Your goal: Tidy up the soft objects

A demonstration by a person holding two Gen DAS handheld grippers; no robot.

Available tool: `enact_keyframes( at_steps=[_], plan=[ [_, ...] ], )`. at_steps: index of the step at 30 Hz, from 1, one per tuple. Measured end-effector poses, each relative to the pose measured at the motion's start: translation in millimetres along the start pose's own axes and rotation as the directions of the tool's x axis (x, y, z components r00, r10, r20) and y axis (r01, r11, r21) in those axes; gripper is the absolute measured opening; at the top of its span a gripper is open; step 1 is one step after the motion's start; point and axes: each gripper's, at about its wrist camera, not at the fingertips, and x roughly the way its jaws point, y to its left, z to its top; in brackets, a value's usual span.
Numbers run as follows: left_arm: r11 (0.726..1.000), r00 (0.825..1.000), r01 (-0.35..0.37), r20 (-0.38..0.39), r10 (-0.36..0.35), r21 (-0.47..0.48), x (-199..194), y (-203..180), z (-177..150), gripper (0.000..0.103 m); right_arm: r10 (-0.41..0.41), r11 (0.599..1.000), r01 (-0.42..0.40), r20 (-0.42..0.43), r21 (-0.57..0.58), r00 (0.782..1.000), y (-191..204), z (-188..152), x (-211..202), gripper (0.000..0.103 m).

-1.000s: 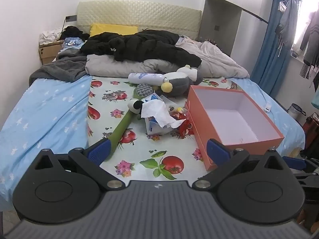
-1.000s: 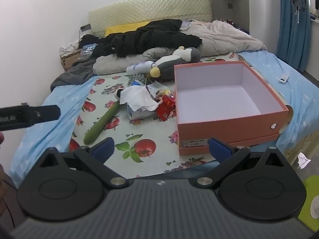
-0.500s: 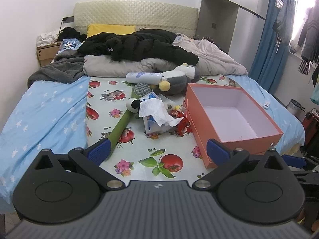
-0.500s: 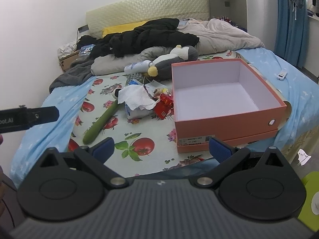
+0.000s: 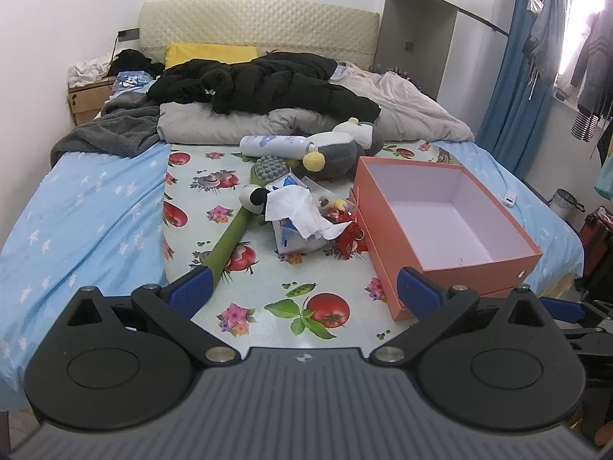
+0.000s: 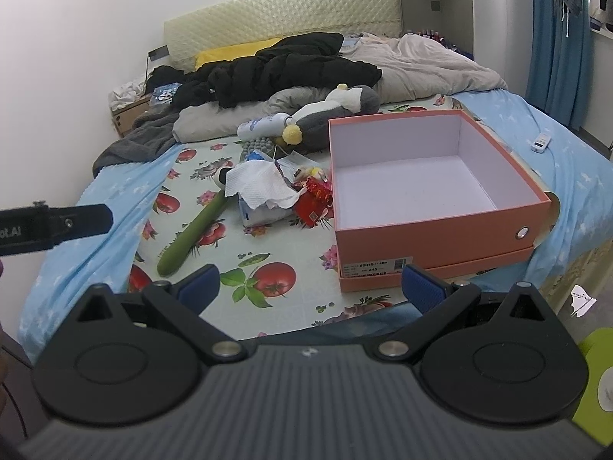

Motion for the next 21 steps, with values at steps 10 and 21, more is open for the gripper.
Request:
enact_keyframes(
  at_steps=[10, 21],
  plan=[
    [1.0, 1.0, -0.001, 0.012, 0.001, -0.002, -3.4, 3.4, 0.6, 0.103, 0.017, 1.0, -0.017, -0.01, 0.012, 1.0, 1.6, -0.2, 2.2, 0.103],
    [1.0, 1.0, 0.009, 0.007, -0.008, -0.016, -7.0, 5.8, 3.0, 0.103, 0.011, 1.0, -0.011, -0.006, 0.008, 1.0, 7.3, 1.8, 0.3, 0.103]
  ],
)
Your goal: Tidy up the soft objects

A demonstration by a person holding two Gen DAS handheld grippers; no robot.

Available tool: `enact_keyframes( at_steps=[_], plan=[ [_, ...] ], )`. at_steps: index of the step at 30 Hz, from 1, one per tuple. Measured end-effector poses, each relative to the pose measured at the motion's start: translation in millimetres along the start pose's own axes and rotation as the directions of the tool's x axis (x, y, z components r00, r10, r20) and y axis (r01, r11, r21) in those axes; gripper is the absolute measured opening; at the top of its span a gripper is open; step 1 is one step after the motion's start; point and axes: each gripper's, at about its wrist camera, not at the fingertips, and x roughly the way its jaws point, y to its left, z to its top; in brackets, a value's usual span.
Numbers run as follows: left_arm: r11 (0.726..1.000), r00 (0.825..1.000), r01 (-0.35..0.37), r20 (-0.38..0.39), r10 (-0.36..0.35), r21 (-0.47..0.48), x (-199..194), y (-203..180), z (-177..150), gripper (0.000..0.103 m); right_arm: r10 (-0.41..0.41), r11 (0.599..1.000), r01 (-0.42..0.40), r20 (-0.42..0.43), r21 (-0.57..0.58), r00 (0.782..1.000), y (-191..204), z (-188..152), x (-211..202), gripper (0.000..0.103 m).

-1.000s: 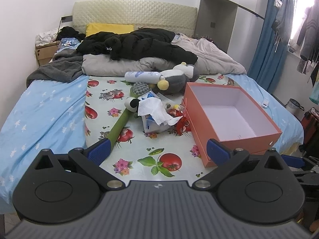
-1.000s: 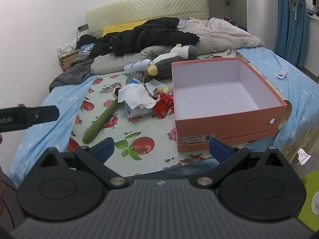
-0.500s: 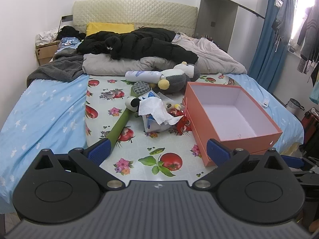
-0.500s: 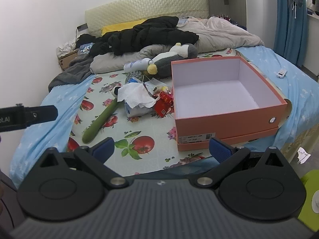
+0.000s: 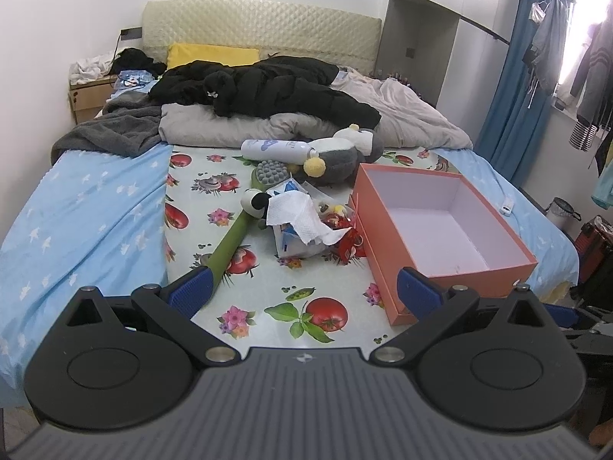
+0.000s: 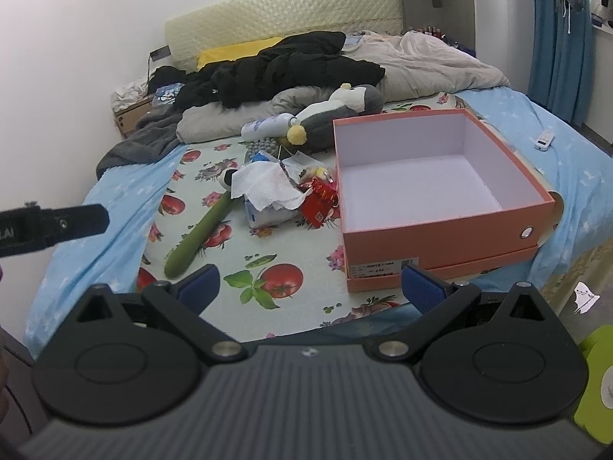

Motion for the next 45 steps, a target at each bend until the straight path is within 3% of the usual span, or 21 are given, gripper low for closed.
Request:
enact_keyframes(
  at_steps=[29, 33, 38, 42, 45],
  plan=[
    [0.999, 0.997, -0.036, -0.062, 0.036, -0.003, 20, 4, -3, 0.103, -0.001, 1.0, 0.001, -0.015, 0.004, 1.0, -3, 5, 3, 0.103],
    [0.999, 0.996, -0.049, -0.071, 0.05, 0.006, 24, 8, -5, 0.103, 0.033, 0.999, -0.033, -0.022, 0.002, 0.999, 1, 5, 6, 0.103],
    [0.998, 0.994, -0.058, -0.095, 0.057, -0.007, 33, 17, -7, 0.103, 0.046, 0.999, -0.046, -0.036, 0.001, 0.998, 2, 1, 12, 0.096],
    [0.998, 0.989, -0.062, -0.136, 0.058, -0.023, 50, 22, -10, 0.103, 0.039, 0.999, -0.039, -0.029, -0.007, 0.999, 5, 0, 20, 0.076],
    [0.998, 0.987, -0.06, -0.154, 0.055, -0.029, 63, 25, -11, 0.103, 0.023, 1.0, -0.024, -0.04, -0.017, 0.999, 7, -1, 31, 0.074]
  ],
)
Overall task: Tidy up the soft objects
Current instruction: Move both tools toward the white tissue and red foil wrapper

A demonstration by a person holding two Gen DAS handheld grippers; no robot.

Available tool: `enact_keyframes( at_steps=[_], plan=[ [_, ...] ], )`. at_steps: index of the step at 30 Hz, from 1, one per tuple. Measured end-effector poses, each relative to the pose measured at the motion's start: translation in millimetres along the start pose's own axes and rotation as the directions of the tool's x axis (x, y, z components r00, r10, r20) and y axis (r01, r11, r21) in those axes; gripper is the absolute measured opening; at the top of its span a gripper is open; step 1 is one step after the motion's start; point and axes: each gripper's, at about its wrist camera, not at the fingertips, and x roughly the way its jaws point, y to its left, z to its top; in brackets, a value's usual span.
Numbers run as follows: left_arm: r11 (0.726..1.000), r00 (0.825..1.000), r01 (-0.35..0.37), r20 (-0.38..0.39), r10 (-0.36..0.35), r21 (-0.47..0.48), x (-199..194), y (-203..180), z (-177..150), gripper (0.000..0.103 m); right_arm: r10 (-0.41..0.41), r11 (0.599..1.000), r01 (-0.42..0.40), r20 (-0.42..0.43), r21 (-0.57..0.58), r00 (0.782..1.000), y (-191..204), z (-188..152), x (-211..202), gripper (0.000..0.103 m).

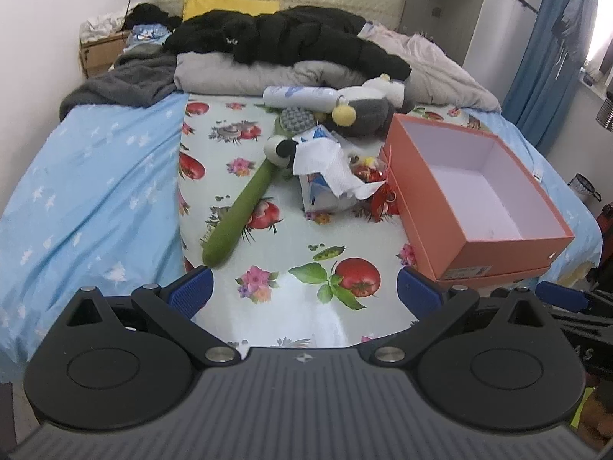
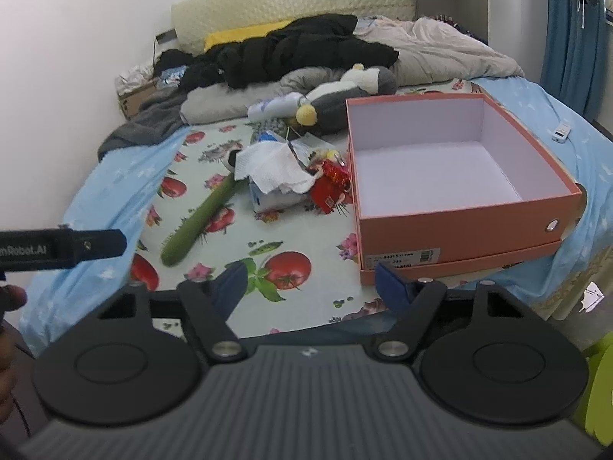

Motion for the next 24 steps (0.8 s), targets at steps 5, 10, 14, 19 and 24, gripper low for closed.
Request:
enact_keyframes(
  at_steps=[5, 10, 14, 19, 24],
  plan=[
    [1.0, 1.0, 0.004, -0.027, -0.004, -0.012, 24, 3, 8, 0.103, 0.001, 1.0, -0.001, -0.022, -0.022, 1.0, 3, -2, 22, 0.073],
    [1.0, 0.998, 0.009, -0.056, -0.01, -0.017, 50, 5, 15, 0.103, -0.009, 0.999, 0.009, -0.01, -0.038, 1.0, 8, 0, 39, 0.079],
    [1.0, 0.998, 0.013, -0.068, -0.015, -0.018, 70, 10, 20, 0.103, 0.022, 1.0, -0.022, -0.01, -0.011, 1.0, 6, 5, 53, 0.082],
    [0.998, 0.996, 0.033, -0.08, -0.037, -0.044, 98, 18, 26, 0.103, 0.03, 0.999, -0.03, -0.009, -0.013, 0.999, 11, 7, 74, 0.081],
    [0.994, 0.994, 0.076, -0.071, -0.082, -0.072, 124, 26, 37, 0.102, 0.069, 0.997, -0.069, -0.015, -0.033, 0.998, 19, 13, 98, 0.061]
  ],
)
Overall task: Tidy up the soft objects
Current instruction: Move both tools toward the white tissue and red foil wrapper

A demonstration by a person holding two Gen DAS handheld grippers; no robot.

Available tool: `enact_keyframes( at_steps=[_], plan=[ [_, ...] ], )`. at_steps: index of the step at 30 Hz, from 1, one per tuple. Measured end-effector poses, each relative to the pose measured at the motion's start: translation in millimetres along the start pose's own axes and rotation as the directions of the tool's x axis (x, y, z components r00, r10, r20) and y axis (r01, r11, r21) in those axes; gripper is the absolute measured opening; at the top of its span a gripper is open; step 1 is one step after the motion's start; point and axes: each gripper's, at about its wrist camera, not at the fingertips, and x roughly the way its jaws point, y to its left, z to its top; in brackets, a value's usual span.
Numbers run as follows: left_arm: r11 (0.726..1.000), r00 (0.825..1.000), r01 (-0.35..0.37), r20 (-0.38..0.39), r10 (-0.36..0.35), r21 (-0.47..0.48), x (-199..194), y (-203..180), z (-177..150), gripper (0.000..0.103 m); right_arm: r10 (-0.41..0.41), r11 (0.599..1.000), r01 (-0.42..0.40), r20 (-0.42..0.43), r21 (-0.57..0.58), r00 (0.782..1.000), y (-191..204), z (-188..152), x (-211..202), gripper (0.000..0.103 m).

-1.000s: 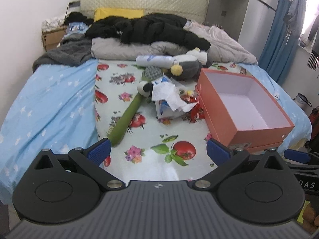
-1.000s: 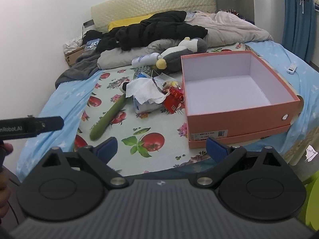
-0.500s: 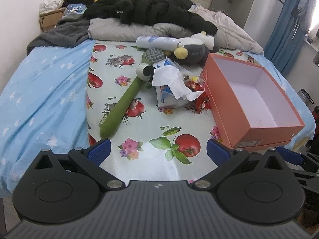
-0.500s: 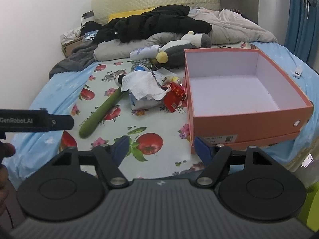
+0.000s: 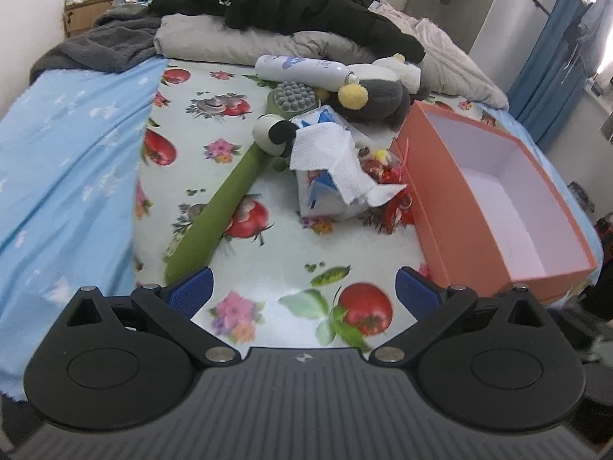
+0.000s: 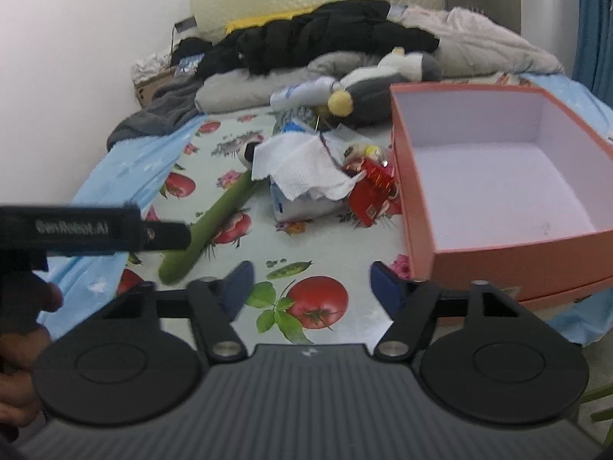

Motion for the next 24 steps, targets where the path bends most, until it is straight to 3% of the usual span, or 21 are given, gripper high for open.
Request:
enact_keyframes(
  at_steps=[4, 11, 13, 15, 24],
  plan=[
    [0.999, 0.999, 0.048, 0.02, -0.048, -0.023, 19, 4, 12, 0.102, 0.012, 1.0, -0.012, -0.043, -0.003, 0.999, 0, 3, 28, 0.039],
    [0.989, 0.992, 0.122, 0.016, -0.121, -0.087, 61, 11, 33, 0.091, 0.01, 0.999, -0.013, -0.062, -0.052, 0.998, 1, 11, 79, 0.037],
    [0.984, 0.989, 0.145, 0.013, -0.144, -0.105, 74, 12, 40, 0.087, -0.008, 0.998, 0.004, -0.059, -0.067, 0.998, 1, 14, 93, 0.025],
    [0.98, 0.986, 0.165, 0.008, -0.165, -0.113, 86, 12, 46, 0.08, -0.026, 0.997, 0.022, -0.054, -0.073, 0.998, 0, 17, 108, 0.021],
    [0.96, 0.972, 0.219, -0.047, -0.23, -0.172, 143, 15, 67, 0.051, -0.144, 0.982, 0.141, -0.011, -0.126, 0.99, -5, 26, 161, 0.022]
  ],
)
